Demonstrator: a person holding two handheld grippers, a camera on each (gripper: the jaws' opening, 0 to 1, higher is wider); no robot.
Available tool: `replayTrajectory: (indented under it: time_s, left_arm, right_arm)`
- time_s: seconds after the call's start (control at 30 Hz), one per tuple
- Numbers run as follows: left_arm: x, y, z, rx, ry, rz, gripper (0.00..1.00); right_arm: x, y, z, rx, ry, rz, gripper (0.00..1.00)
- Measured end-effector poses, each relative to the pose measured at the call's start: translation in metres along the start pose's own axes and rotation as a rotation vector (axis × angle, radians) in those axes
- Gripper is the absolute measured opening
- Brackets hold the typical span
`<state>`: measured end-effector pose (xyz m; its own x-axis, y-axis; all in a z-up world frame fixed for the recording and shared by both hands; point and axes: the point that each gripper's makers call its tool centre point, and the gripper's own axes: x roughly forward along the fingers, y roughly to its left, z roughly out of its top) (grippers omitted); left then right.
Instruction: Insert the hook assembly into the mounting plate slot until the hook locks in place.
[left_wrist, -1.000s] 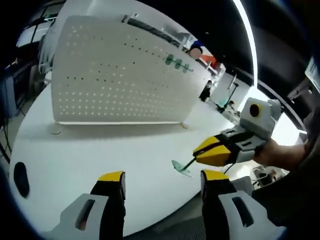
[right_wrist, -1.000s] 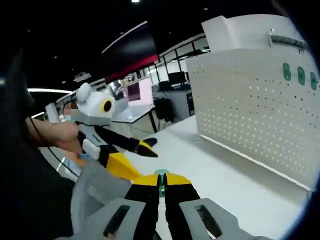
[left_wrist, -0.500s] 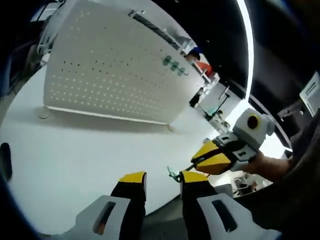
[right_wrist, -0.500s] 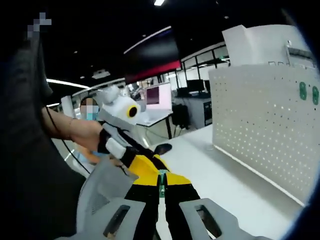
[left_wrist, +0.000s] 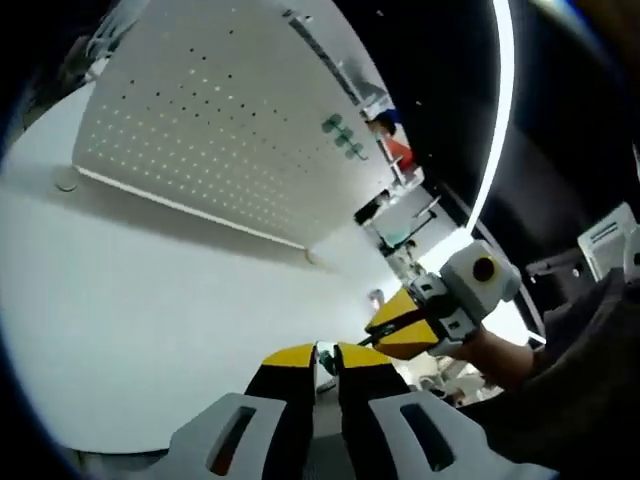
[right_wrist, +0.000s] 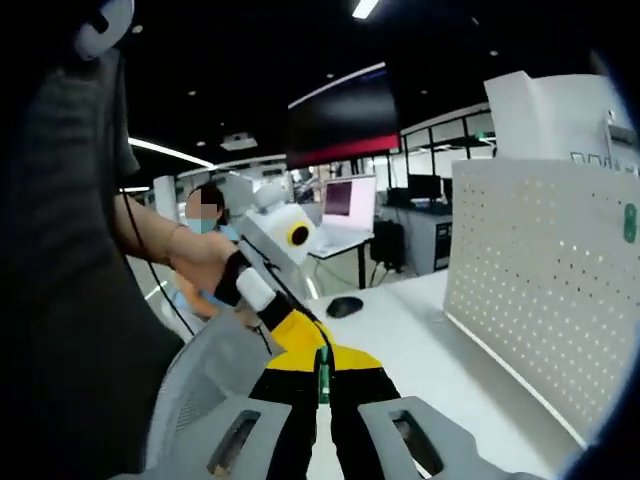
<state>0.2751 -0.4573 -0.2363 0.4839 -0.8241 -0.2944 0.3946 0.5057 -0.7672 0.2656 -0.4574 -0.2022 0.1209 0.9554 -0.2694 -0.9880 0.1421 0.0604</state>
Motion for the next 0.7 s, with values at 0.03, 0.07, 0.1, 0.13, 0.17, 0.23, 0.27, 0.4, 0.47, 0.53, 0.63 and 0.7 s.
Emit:
replayTrajectory:
  time_s: [0.03, 0.07, 0.1, 0.13, 0.17, 0.23, 0.27, 0.4, 0.47, 0.53, 0.63, 0.7]
  left_arm:
    - [0.0, -0.001, 0.0, -0.015, -0.005, -0.008, 0.08]
    - [0.0, -0.002, 0.0, -0.026, -0.006, -0.013, 0.08]
    - [0.0, -0.002, 0.0, -0.032, -0.006, -0.016, 0.08]
    - [0.0, -0.003, 0.0, -0.034, -0.007, -0.018, 0.07]
    - [0.0, -0.003, 0.0, -0.03, -0.006, -0.016, 0.07]
    - [0.0, -0.003, 0.0, -0.021, -0.002, -0.011, 0.06]
    - [0.0, -0.002, 0.0, -0.008, 0.001, -0.001, 0.06]
    - [0.0, 0.001, 0.003, -0.014, -0.008, 0.019, 0.04]
    - [0.0, 0.003, 0.003, -0.018, -0.008, 0.031, 0.03]
    - [0.001, 0.005, 0.004, -0.023, -0.011, 0.046, 0.03]
    - [0.001, 0.008, 0.005, -0.032, -0.022, 0.065, 0.02]
    - [0.0, 0.009, 0.007, -0.043, -0.028, 0.076, 0.01]
  right_arm:
    - [0.0, 0.0, 0.001, -0.007, -0.002, 0.003, 0.0]
    - [0.0, 0.0, 0.001, -0.016, -0.003, 0.008, 0.0]
    - [0.0, 0.0, 0.001, -0.021, -0.003, 0.011, 0.0]
    - [0.0, 0.0, 0.001, -0.024, -0.004, 0.016, 0.0]
    - [0.0, 0.001, 0.001, -0.026, -0.004, 0.02, 0.0]
    - [0.001, 0.001, 0.0, -0.053, 0.009, 0.025, 0.01]
    - [0.001, 0.001, -0.001, -0.065, 0.014, 0.026, 0.01]
    - [0.002, 0.0, -0.004, -0.082, 0.027, 0.022, 0.01]
    - [0.004, -0.001, -0.007, -0.085, 0.042, 0.016, 0.01]
    - [0.005, -0.002, -0.008, -0.085, 0.051, 0.012, 0.01]
    - [0.005, -0.005, -0.011, -0.077, 0.065, 0.003, 0.01]
    - [0.006, -0.005, -0.014, -0.072, 0.079, 0.003, 0.01]
